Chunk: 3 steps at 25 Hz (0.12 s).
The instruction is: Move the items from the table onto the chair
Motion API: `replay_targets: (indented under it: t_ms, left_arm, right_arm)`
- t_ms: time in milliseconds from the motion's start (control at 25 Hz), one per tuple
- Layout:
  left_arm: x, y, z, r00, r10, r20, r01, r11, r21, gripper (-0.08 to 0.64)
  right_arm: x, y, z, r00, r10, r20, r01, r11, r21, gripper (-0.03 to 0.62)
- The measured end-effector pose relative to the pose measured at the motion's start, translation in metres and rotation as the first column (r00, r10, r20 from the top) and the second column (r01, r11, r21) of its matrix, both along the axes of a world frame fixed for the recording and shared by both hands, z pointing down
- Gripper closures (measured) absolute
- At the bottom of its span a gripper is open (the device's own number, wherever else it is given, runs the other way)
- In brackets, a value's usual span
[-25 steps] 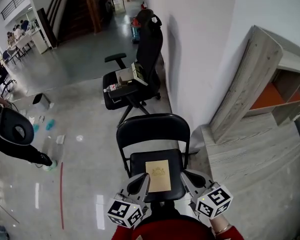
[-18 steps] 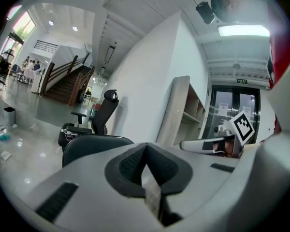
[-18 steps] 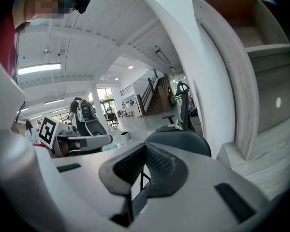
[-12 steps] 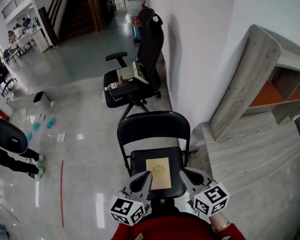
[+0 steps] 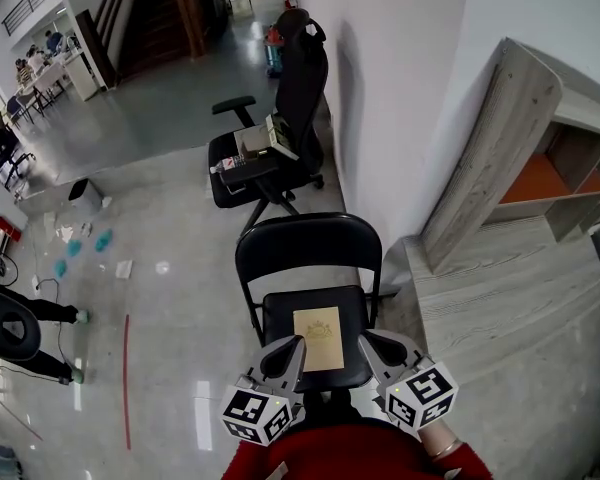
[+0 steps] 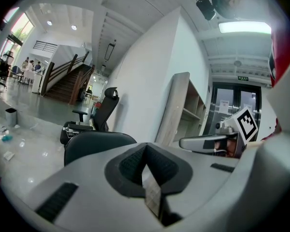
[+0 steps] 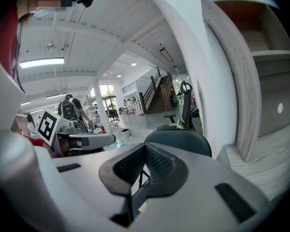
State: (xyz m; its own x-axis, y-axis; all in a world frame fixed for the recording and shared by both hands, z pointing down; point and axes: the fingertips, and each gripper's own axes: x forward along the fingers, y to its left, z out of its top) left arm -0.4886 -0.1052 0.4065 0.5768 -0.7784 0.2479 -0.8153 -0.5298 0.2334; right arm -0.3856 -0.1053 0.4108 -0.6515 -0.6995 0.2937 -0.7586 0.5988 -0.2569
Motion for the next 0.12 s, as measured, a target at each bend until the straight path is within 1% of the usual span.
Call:
replay_targets:
  t_ms: [120]
  left_arm:
    - [0.0026,0.0010,-0.0004,1.000,0.002,0.004,-0.002,1.000,-0.002,0.552]
  right_arm:
    - [0.0008,0.0013,-0.0011,1.000,-0.002,0.001,0.002,1.000,0.003,0.581]
